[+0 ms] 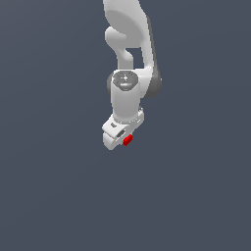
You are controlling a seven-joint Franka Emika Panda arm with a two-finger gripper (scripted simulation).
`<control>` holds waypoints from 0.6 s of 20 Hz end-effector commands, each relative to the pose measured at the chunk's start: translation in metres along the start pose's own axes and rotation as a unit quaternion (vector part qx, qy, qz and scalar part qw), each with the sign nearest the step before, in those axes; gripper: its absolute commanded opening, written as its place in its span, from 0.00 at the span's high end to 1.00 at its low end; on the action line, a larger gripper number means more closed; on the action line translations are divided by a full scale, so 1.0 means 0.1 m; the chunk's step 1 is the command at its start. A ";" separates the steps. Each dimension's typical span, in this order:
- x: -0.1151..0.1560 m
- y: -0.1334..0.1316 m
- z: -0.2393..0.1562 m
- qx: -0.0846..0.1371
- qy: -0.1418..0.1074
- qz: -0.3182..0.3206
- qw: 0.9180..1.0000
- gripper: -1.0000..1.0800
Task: Pick up the red cube and move it to a goal position.
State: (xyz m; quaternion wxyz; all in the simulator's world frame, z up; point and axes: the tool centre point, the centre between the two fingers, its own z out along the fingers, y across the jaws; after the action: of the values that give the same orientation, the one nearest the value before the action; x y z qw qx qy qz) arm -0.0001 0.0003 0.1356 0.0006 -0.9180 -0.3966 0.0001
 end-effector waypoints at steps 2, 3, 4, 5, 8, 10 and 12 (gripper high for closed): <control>0.08 0.09 -0.37 0.000 0.000 0.000 1.000 1.00; 0.10 0.11 -0.47 0.000 0.000 0.000 1.000 1.00; 0.12 0.14 -0.57 0.000 0.000 0.000 1.000 1.00; 0.15 0.16 -0.66 0.000 0.000 0.000 1.000 1.00; 0.21 0.23 -0.92 0.000 0.000 0.000 1.000 1.00; 0.24 0.27 -1.07 0.000 0.000 0.000 1.000 1.00; 0.27 0.31 -1.19 0.000 0.000 0.000 1.000 1.00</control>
State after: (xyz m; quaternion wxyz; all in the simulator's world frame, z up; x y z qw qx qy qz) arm 0.0376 -0.0010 0.2447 0.0004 -0.9180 -0.3965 -0.0007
